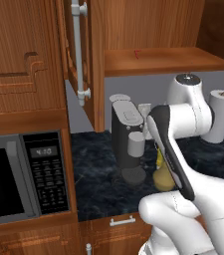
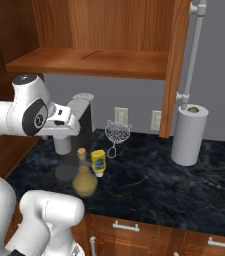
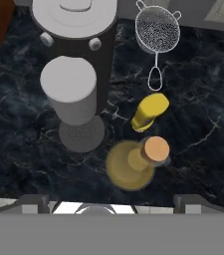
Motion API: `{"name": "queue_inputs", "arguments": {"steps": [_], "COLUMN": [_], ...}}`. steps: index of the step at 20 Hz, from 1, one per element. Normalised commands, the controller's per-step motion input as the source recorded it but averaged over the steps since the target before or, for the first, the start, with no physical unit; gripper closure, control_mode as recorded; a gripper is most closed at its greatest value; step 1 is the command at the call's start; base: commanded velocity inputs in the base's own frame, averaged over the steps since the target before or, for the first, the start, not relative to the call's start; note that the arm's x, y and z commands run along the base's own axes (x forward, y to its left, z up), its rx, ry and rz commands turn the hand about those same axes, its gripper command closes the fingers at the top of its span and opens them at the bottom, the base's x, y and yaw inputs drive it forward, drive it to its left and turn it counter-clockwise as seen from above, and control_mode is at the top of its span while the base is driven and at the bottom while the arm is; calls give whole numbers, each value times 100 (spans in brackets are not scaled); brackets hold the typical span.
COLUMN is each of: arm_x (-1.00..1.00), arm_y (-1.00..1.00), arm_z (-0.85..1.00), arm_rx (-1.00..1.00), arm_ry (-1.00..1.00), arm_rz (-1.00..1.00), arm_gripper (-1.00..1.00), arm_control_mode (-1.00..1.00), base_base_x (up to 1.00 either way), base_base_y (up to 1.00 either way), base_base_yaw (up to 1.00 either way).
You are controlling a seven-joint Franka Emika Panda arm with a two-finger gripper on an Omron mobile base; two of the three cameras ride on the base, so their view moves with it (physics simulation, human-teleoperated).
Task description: Pick the mustard and oil and vinegar bottle from the counter and place them in the cabinet.
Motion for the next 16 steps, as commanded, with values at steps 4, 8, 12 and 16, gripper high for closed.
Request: {"name": "queue_inputs", "arguments": {"steps": [4, 8, 12, 16], "arm_x": [-39, -28, -24, -18], "arm_y": [0, -1, 0, -3], "arm_z": [-13, -14, -18, -19], "arm_rx": [-5, 0, 0, 0], "arm_ry": [-6, -4, -2, 0], "arm_rz": [0, 0, 0, 0], "arm_gripper": [-100, -100, -100, -100], "arm_control_mode": [-100, -100, -100, -100], "base_base_x": [0, 0, 0, 0], "base_base_y": [0, 0, 0, 0], "base_base_yaw": [0, 0, 0, 0]}}
